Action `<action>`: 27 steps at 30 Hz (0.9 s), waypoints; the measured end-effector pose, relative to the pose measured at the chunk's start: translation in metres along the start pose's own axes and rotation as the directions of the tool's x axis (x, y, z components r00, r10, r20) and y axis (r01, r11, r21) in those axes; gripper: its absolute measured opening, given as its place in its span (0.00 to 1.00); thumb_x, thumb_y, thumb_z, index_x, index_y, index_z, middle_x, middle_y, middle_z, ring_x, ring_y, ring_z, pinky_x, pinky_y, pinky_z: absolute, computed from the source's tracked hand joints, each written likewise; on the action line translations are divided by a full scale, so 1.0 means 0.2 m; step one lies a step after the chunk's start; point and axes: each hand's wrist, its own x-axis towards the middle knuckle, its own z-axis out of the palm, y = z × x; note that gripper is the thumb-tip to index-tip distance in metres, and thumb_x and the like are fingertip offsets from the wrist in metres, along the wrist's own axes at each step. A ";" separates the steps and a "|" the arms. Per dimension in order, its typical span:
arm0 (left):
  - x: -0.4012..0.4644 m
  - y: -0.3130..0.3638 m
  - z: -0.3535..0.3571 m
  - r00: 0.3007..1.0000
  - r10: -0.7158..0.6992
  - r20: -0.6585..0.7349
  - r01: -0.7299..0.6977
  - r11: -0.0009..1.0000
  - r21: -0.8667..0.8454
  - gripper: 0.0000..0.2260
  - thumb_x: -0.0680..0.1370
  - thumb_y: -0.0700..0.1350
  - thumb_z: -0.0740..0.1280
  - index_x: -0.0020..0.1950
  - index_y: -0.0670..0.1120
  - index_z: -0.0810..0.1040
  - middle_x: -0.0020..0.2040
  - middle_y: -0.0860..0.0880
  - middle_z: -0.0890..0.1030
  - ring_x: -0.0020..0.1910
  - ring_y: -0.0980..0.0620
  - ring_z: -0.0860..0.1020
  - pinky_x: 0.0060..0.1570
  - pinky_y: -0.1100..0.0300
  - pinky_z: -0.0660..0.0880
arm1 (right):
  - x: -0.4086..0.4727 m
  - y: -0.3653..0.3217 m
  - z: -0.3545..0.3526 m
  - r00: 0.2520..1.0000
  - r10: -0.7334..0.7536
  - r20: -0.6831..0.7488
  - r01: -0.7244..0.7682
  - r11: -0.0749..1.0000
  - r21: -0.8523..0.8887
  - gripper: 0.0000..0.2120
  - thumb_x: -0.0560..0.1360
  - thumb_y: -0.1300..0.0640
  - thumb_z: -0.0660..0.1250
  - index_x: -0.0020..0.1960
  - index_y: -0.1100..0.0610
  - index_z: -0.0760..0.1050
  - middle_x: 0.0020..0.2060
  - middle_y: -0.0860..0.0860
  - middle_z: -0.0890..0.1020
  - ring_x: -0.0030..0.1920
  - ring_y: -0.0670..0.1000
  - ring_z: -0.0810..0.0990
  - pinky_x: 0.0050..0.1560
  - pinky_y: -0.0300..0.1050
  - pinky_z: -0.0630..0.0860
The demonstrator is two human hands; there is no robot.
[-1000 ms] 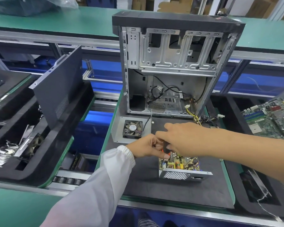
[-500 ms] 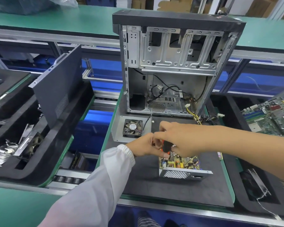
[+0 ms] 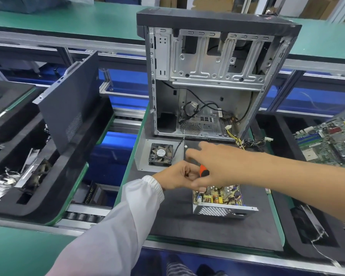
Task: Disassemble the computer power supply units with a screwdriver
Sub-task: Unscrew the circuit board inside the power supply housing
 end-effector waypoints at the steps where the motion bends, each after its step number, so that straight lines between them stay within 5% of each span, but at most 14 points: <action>1: 0.00 -0.01 0.00 1.000 -0.008 -0.011 0.009 1.000 0.022 0.13 0.73 0.36 0.74 0.36 0.53 0.80 0.28 0.58 0.71 0.30 0.59 0.67 0.38 0.69 0.66 | 0.01 -0.01 0.01 0.998 0.042 -0.041 -0.045 0.997 -0.065 0.22 0.74 0.40 0.65 0.58 0.54 0.67 0.41 0.50 0.66 0.41 0.54 0.72 0.35 0.46 0.65; 4: -0.01 -0.01 -0.02 0.998 -0.053 -0.028 0.052 0.998 -0.032 0.07 0.72 0.37 0.75 0.42 0.38 0.78 0.29 0.39 0.62 0.32 0.45 0.62 0.43 0.57 0.65 | 0.03 -0.01 0.04 0.997 0.070 -0.015 -0.071 0.995 -0.071 0.14 0.77 0.46 0.64 0.54 0.57 0.74 0.43 0.53 0.72 0.48 0.58 0.78 0.38 0.47 0.71; 8: -0.06 -0.05 -0.05 0.996 -0.090 -0.007 0.089 0.992 -0.092 0.11 0.76 0.34 0.70 0.55 0.45 0.78 0.28 0.50 0.58 0.27 0.55 0.58 0.32 0.66 0.60 | 0.02 0.02 0.03 0.999 0.013 0.038 -0.012 1.000 -0.026 0.07 0.76 0.52 0.65 0.52 0.53 0.75 0.50 0.54 0.74 0.53 0.58 0.77 0.49 0.53 0.76; 14: -0.10 -0.10 -0.06 0.965 -0.240 -0.104 0.232 0.969 -0.086 0.07 0.80 0.33 0.62 0.49 0.45 0.74 0.27 0.51 0.65 0.24 0.57 0.60 0.26 0.64 0.57 | 0.01 0.03 -0.01 1.000 -0.013 -0.008 0.013 1.000 0.021 0.05 0.76 0.51 0.63 0.50 0.49 0.75 0.50 0.51 0.75 0.52 0.55 0.77 0.51 0.52 0.76; 20: -0.18 -0.20 -0.05 0.907 -0.379 -0.186 0.401 0.911 0.095 0.06 0.81 0.43 0.63 0.46 0.46 0.77 0.29 0.51 0.70 0.26 0.57 0.65 0.24 0.67 0.63 | 0.02 0.09 -0.06 0.993 0.024 -0.120 -0.011 0.994 0.109 0.06 0.75 0.50 0.64 0.47 0.52 0.76 0.41 0.48 0.79 0.41 0.50 0.78 0.38 0.45 0.76; 24: -0.22 -0.27 0.01 0.829 -0.493 -0.262 0.444 0.867 -0.227 0.14 0.84 0.45 0.58 0.45 0.42 0.78 0.29 0.47 0.73 0.22 0.57 0.61 0.21 0.68 0.58 | 0.04 0.15 -0.06 0.980 0.117 -0.160 -0.064 0.952 0.299 0.06 0.74 0.48 0.66 0.43 0.50 0.77 0.35 0.47 0.79 0.26 0.44 0.78 0.33 0.46 0.80; 27: -0.22 -0.29 0.06 0.840 -0.451 -0.301 0.382 0.887 -0.262 0.11 0.83 0.39 0.60 0.47 0.40 0.80 0.30 0.47 0.74 0.24 0.57 0.63 0.22 0.68 0.60 | 0.05 0.20 -0.04 0.976 0.168 -0.141 -0.092 0.898 0.431 0.05 0.74 0.50 0.67 0.42 0.51 0.78 0.29 0.48 0.80 0.21 0.44 0.77 0.25 0.41 0.76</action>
